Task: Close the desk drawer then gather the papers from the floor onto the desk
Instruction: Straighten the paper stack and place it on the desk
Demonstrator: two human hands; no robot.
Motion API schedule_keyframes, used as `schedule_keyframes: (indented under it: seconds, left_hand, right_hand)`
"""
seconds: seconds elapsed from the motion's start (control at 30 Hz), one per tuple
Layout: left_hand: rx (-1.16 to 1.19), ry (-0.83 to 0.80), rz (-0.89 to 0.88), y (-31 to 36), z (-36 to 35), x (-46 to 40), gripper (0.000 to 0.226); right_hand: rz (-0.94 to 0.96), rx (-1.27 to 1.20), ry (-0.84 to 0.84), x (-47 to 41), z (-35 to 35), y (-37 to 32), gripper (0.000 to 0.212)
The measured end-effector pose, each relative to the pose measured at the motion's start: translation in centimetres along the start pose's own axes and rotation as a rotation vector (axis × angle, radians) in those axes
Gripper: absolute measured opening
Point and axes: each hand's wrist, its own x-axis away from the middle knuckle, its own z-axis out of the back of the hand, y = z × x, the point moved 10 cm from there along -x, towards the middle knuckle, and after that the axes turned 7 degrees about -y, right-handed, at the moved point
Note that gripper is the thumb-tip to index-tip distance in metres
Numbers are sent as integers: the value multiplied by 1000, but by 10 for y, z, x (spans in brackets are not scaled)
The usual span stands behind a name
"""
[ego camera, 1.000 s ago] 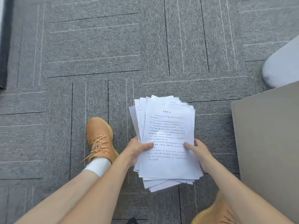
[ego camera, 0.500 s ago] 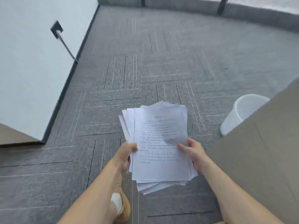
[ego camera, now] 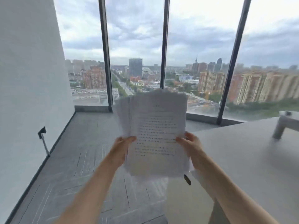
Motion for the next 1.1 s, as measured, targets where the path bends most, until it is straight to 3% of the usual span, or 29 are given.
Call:
schedule_keyframes:
  seconds: [0.23,0.47,0.87,1.1]
  left_hand:
    - [39,-220,-209,83,-167,55,35]
    - [82,-495,-266,82,-345,102,31]
    - [126,-874,-204,-19,-576,133,37]
    - [149,-1051,-103,-84,-672,136,15]
  right_hand:
    - [181,75,220,137,143,-125,27]
    - [265,89,528,260,281,-169,43]
    - [120,202,1093,398,440,-111,35]
    - [119,161,1214,430,507,-68,45]
